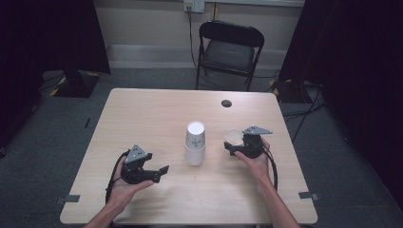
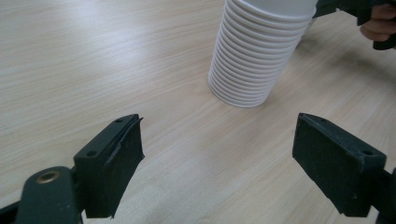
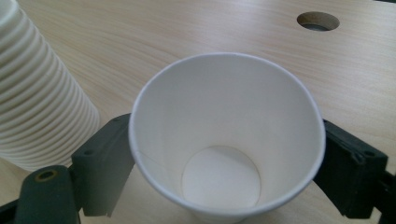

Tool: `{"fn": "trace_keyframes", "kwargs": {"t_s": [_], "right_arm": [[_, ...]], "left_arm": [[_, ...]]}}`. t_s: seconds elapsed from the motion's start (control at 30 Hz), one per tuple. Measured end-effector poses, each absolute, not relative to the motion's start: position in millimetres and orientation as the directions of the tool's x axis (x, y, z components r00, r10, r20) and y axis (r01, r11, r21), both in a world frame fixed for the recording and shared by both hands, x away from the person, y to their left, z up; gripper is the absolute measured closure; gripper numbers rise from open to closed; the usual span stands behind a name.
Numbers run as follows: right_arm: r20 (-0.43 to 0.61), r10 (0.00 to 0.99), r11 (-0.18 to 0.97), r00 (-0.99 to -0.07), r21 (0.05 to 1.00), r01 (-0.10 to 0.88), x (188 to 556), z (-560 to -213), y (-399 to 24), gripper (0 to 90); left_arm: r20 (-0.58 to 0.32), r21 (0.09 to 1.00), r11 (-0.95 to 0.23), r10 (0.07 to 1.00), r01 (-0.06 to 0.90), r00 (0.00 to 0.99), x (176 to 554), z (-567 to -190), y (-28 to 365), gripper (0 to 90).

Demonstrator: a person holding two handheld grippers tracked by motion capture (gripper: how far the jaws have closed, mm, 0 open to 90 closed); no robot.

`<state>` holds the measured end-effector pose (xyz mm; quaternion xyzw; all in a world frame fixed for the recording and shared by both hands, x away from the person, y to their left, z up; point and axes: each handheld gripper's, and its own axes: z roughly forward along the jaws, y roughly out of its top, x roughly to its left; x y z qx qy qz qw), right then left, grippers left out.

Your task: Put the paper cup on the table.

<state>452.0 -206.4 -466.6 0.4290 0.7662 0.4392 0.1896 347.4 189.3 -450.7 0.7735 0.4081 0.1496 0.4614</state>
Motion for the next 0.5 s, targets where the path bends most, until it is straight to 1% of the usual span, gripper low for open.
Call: {"fn": "trace_keyframes", "kwargs": {"t_s": [0.17, 0.5], "right_arm": [[0.107, 0.836, 0.208, -0.538, 0.846, 0.491, 449, -460, -210, 14.4], [0.149, 0.827, 0.173, -0.542, 0.850, 0.497, 430, -453, -223, 14.4]], "left_arm": [[-0.139, 0.834, -0.244, 0.776, 0.496, 0.615, 348, -451, 188, 15.9], [-0.134, 0.832, -0.247, 0.779, 0.496, 0.612, 347, -452, 189, 15.9]]}}
